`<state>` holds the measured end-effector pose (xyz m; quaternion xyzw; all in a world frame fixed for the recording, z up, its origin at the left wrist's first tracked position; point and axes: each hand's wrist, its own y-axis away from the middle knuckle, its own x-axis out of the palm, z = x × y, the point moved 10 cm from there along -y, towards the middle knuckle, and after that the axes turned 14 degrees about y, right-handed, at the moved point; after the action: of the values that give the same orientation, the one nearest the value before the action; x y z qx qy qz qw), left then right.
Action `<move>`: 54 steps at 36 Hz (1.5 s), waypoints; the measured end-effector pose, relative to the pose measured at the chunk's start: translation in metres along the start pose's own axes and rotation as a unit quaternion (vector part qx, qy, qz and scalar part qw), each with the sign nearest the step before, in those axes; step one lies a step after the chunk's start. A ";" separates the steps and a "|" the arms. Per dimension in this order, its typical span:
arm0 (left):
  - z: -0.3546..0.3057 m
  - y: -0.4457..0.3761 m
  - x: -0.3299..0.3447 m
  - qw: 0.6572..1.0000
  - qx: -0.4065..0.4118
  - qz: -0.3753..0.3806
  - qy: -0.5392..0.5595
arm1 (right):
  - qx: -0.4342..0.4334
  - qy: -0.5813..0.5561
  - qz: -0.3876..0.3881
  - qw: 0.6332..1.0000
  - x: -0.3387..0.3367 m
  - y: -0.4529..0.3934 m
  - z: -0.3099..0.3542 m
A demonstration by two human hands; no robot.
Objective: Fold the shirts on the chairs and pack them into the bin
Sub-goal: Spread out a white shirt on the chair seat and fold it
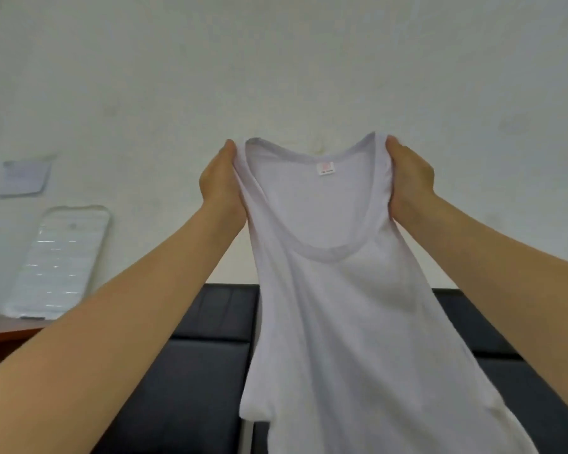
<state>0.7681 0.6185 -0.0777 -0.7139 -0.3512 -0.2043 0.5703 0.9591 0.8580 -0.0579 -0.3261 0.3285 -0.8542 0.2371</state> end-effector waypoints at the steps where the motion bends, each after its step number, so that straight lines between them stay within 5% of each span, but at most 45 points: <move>1: 0.000 -0.006 0.005 1.000 -0.006 0.008 0.016 | -0.004 -0.001 0.001 1.000 0.002 -0.002 0.004; 7: 0.012 -0.036 0.000 0.997 -0.025 -0.005 0.068 | 0.019 0.019 -0.001 1.000 0.005 -0.016 -0.012; 12: 0.065 -0.038 -0.048 0.992 -0.105 -0.034 -0.059 | 0.082 0.107 0.001 0.991 -0.018 -0.020 -0.083; 20: 0.202 -0.002 -0.193 0.932 -0.272 -0.078 -0.228 | 0.247 0.284 0.041 0.926 -0.105 0.012 -0.278; 27: 0.302 0.080 -0.332 0.853 -0.382 -0.134 -0.330 | 0.398 0.401 0.096 0.820 -0.188 0.106 -0.441; 35: 0.379 0.126 -0.427 0.820 -0.418 -0.195 -0.340 | 0.453 0.353 0.055 0.817 -0.224 0.159 -0.543; 38: 0.391 0.139 -0.466 0.790 -0.410 -0.191 -0.414 | 0.481 0.373 0.112 0.786 -0.223 0.184 -0.573; 41: 0.399 0.168 -0.496 0.747 -0.437 -0.143 -0.480 | 0.477 0.428 0.139 0.755 -0.232 0.211 -0.586; 43: 0.390 0.178 -0.506 0.732 -0.420 -0.111 -0.526 | 0.425 0.454 0.104 0.776 -0.240 0.214 -0.581; 49: 0.322 0.191 -0.489 0.763 -0.308 -0.038 -0.567 | 0.285 0.482 0.074 0.825 -0.251 0.237 -0.505; 54: 0.273 0.221 -0.473 0.722 -0.294 -0.024 -0.626 | 0.331 0.501 0.111 0.792 -0.265 0.282 -0.473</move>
<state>0.5840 0.7301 -0.6259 -0.8025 -0.5675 0.1830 -0.0228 0.8548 1.0245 -0.6365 0.2851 0.1320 -0.9221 0.2257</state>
